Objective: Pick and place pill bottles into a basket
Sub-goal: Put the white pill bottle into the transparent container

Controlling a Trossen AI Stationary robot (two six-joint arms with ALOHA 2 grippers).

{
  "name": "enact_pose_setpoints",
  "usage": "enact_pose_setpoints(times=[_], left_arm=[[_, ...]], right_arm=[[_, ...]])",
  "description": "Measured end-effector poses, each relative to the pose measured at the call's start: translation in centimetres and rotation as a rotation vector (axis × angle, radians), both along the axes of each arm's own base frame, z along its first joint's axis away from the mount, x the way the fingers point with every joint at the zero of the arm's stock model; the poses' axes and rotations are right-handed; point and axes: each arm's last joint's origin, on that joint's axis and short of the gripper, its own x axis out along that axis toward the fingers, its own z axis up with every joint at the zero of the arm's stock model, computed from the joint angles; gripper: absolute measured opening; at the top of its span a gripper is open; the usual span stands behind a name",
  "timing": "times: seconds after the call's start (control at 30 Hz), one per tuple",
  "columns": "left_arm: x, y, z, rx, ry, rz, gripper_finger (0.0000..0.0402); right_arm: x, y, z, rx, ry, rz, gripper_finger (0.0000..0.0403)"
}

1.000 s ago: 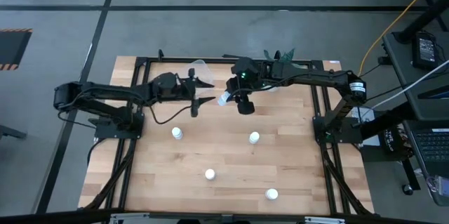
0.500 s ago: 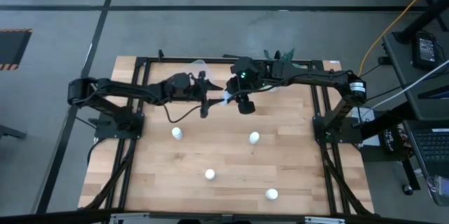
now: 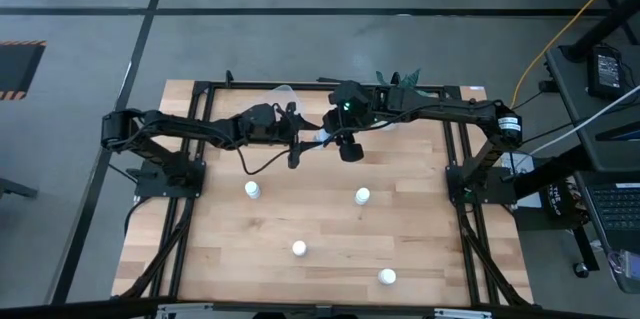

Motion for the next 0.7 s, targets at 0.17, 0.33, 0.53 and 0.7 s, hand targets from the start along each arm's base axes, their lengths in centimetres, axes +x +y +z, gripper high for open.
enact_pose_setpoints(times=[0.17, 0.33, 0.53, 0.7], left_arm=[[-0.05, -0.02, -0.26, -0.014, 0.02, 0.002, 0.021], [-0.04, -0.03, -0.23, -0.016, 0.016, -0.004, 0.021], [-0.04, -0.02, -0.22, -0.014, 0.015, 0.0, 0.021], [0.0, 0.01, -0.05, -0.008, -0.003, 0.006, 0.021]], right_arm=[[0.1, -0.04, 0.1, -0.001, -0.015, 0.002, 0.0149], [0.15, -0.05, 0.15, -0.002, -0.023, 0.002, 0.0149], [0.21, -0.07, 0.21, -0.005, -0.032, 0.002, 0.0149], [0.25, -0.08, 0.26, -0.006, -0.038, 0.001, 0.0149]])
